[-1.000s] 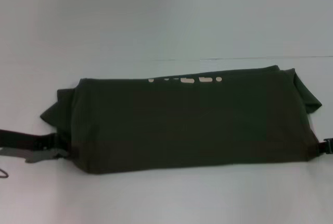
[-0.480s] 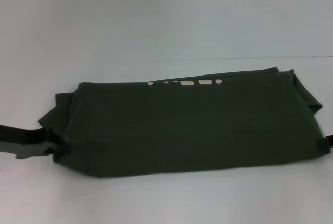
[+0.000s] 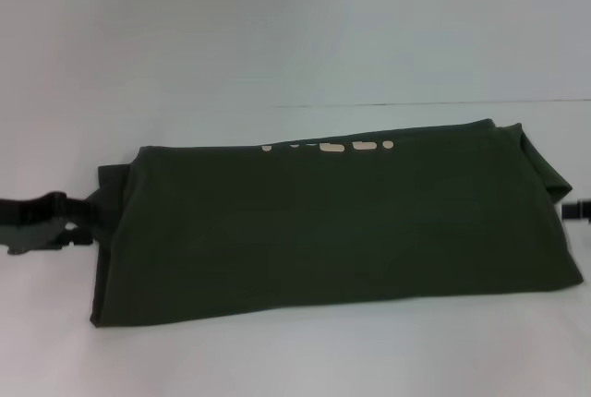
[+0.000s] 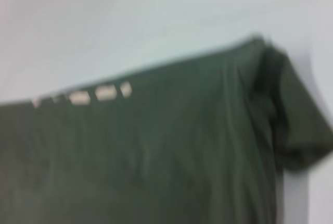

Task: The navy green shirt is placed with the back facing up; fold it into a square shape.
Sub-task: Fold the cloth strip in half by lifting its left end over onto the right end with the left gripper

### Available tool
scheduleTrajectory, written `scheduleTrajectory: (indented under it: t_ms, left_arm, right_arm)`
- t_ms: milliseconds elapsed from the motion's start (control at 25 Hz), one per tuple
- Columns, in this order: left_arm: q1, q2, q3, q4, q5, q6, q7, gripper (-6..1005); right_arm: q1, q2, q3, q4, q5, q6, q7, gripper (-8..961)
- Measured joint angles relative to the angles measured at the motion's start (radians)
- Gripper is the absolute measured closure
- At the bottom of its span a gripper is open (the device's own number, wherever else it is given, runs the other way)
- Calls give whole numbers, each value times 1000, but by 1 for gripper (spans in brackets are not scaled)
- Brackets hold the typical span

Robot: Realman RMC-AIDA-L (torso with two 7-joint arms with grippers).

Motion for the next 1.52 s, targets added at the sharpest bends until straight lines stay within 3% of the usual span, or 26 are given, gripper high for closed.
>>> scheduleTrajectory:
  t_ms: [160, 400, 560, 640, 1000, 1280, 1520]
  left_arm:
    - [-1, 2, -8, -14, -65, -12, 9, 485]
    - [2, 0, -10, -34, -92, 13, 13, 273]
    - [0, 1, -10, -36, -93, 49, 7, 124]
    - [-1, 2, -10, -36, -93, 64, 1, 117]
    - [5, 2, -10, -25, -42, 105, -87, 91]
    - [42, 3, -47, -6, -6, 143, -155, 94]
    - [93, -10, -99, 4, -1, 135, -174, 96]
  right_arm:
    - [-3, 0, 31, -34, 100, -2, -86, 436]
    - [-46, 0, 87, 11, 314, -84, -410, 159]
    - [-82, 0, 104, 77, 387, -201, -666, 88]
    - [-96, -2, 105, 101, 395, -281, -786, 52]
    - [-118, 3, 73, 118, 320, -537, -1068, 47]
    - [-113, 11, 52, 119, 262, -559, -1130, 49]
    - [-117, 11, 27, 119, 261, -564, -1159, 48]
